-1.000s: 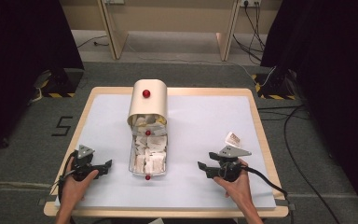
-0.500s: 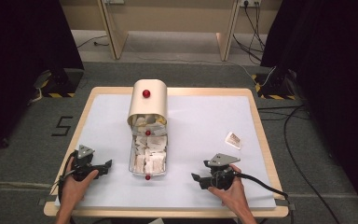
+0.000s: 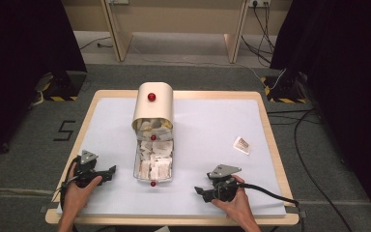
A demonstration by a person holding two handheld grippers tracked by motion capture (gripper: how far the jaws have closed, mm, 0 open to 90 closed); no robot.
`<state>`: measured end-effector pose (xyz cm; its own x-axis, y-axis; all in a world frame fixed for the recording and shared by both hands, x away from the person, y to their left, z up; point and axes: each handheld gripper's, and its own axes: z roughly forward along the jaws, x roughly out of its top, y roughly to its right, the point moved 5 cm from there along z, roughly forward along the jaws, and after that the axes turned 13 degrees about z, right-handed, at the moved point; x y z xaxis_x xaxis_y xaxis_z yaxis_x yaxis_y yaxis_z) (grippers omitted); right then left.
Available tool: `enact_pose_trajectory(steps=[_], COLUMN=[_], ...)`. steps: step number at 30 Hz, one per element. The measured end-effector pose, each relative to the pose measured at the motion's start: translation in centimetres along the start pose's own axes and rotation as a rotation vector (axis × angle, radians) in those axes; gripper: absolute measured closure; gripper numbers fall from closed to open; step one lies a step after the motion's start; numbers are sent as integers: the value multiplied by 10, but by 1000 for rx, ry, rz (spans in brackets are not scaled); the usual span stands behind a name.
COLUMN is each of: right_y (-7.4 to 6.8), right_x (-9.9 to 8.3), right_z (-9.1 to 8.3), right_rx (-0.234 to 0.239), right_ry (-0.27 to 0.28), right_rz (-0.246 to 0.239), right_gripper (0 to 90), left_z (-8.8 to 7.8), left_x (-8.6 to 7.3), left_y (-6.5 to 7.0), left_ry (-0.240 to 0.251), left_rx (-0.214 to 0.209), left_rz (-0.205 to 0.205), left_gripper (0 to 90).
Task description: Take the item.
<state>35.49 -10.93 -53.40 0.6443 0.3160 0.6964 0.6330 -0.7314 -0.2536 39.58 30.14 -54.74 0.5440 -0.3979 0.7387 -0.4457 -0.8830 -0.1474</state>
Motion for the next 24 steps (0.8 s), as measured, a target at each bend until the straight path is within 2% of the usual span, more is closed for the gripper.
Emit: enact_pose_trajectory(steps=[8,11,17,24], right_y=[-5,-7,-12,-12], right_x=[-3,-4,-7,-8], right_z=[2,3,6,7], right_rx=[2,5,-10,-15], right_ry=[-6,-7,-28,-31], right_rz=[-24,-37,-108,-118], right_gripper=[266,219,143,138], left_z=[0,0,0,0], left_x=[0,0,0,0], left_y=[0,0,0,0], left_ry=[0,0,0,0], left_rx=[1,1,1,2], left_rz=[0,0,1,0], left_gripper=[115,116,115,115])
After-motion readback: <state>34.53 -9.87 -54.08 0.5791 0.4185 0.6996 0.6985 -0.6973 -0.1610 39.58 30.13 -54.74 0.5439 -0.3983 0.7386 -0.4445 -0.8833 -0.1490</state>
